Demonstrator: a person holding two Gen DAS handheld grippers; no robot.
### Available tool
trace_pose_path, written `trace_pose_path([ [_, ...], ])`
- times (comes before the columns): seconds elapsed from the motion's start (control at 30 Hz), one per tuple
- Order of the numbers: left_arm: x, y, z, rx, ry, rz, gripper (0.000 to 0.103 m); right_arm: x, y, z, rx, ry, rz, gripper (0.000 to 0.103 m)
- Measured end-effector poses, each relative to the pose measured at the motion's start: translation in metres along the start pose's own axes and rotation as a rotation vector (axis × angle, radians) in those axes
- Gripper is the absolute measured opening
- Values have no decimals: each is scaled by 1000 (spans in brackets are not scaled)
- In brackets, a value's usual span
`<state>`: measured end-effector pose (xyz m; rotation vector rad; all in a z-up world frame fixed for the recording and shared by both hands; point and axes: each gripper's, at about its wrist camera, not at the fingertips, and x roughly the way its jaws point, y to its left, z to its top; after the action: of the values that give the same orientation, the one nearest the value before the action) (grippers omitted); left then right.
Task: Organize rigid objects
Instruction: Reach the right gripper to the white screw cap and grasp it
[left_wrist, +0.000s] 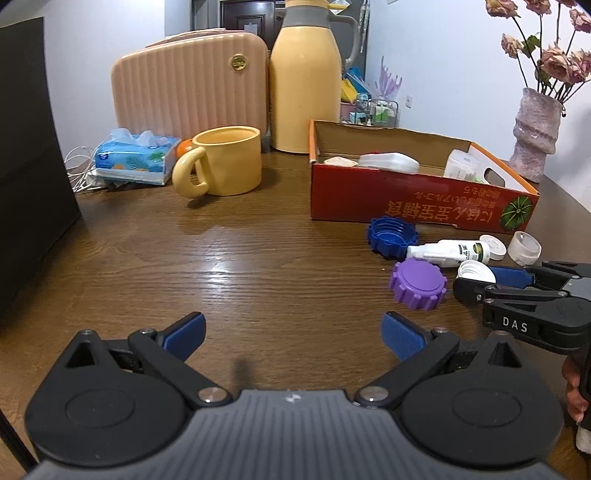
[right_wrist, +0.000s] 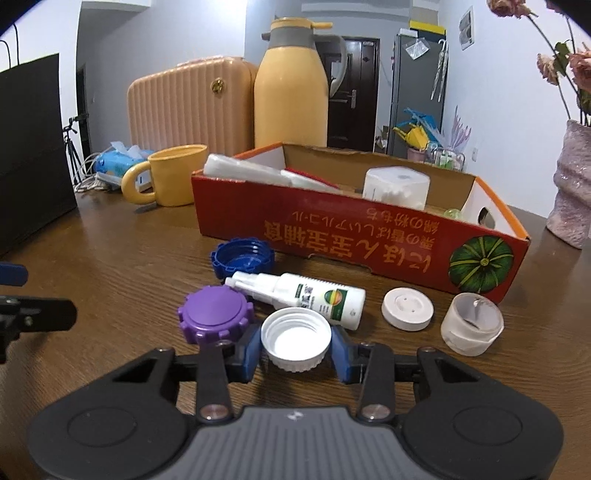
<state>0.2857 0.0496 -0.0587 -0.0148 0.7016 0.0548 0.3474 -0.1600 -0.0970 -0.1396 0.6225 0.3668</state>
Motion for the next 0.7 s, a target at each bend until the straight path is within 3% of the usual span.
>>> trace_pose_path([
  [0.7, 39, -55, 21, 62, 49, -57, 103, -31, -41, -9, 66, -97, -66, 39],
])
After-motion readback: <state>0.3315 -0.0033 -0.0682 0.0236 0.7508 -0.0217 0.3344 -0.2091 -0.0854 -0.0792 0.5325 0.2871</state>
